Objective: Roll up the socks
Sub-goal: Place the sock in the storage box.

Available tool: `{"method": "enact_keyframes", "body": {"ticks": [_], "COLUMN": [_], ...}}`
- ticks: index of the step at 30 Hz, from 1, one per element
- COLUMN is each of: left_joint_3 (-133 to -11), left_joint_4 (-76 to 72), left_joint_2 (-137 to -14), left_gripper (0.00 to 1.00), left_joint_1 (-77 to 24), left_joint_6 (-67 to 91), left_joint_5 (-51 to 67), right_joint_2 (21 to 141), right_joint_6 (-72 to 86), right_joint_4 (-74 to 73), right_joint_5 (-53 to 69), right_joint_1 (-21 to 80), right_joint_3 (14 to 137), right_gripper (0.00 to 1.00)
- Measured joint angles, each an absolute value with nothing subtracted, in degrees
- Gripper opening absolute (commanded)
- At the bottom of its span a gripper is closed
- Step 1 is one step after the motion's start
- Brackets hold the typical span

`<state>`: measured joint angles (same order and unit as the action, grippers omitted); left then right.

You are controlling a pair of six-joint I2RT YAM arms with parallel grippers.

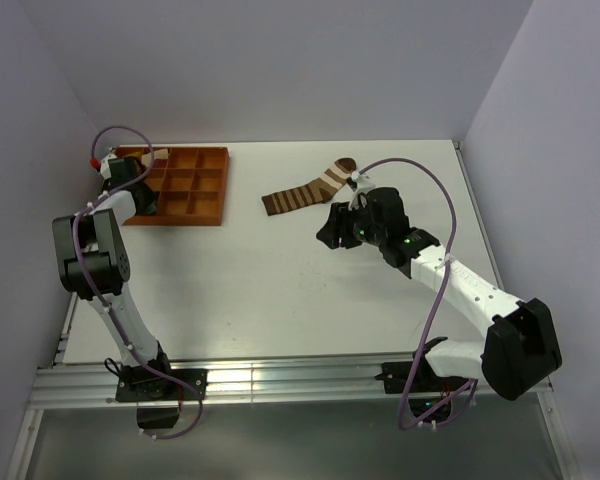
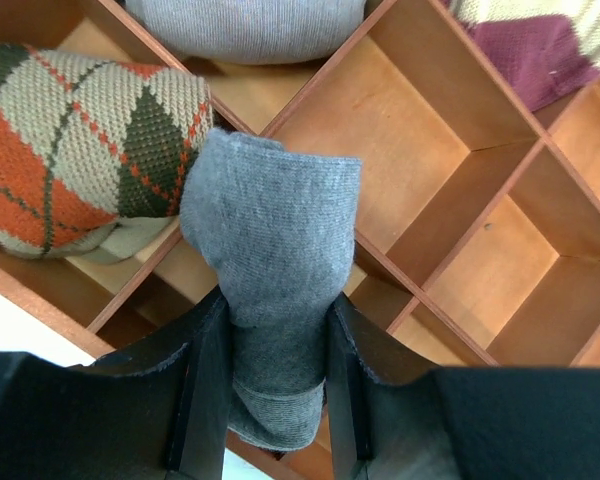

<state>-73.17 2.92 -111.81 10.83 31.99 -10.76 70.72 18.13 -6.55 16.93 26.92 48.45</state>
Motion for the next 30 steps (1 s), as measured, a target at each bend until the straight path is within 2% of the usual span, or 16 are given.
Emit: {"method": "enact_keyframes", "body": {"ticks": [12, 21, 22, 23, 25, 27, 30], "left_joint_3": [-88.2, -95.88, -95.9, -95.7, -94.74, -93.54, -93.12], "left_joint_4": [20.53, 27.88, 27.88, 27.68, 26.76, 26.2, 27.11], "left_joint_2": [-119.74, -124.42, -124.55, -124.42, -123.74, -122.76, -121.82], "left_gripper": [0.0, 0.01, 0.04, 0.14, 0.27, 0.31, 0.43], "left_joint_1": [11.29, 11.9, 11.94, 11.99, 12.1, 12.14, 12.03], "left_joint_6": [32.4, 31.64, 31.53, 31.46, 31.18, 31.16, 31.14], "left_joint_5": [-7.79, -3.36, -2.94, -2.68, -2.37, -1.98, -1.3], "right_joint_2": [70.78, 71.5, 71.53, 71.53, 71.53, 71.53, 71.53], "right_joint_6": [18.13, 18.13, 18.13, 18.13, 18.13, 18.13, 18.13], "right_joint_4": [-6.46, -6.35, -6.37, -6.37, -6.22, -6.17, -6.02], "right_joint_5": [16.53, 16.51, 16.51, 16.51, 16.51, 16.53, 16.53], "right_joint_1": [26.68, 26.68, 26.68, 26.68, 26.68, 26.68, 26.68], "right_joint_3": [48.45, 48.42, 48.42, 48.42, 48.42, 48.42, 48.42], "right_gripper": [0.58, 0.58, 0.58, 0.58, 0.58, 0.58, 0.58]}}
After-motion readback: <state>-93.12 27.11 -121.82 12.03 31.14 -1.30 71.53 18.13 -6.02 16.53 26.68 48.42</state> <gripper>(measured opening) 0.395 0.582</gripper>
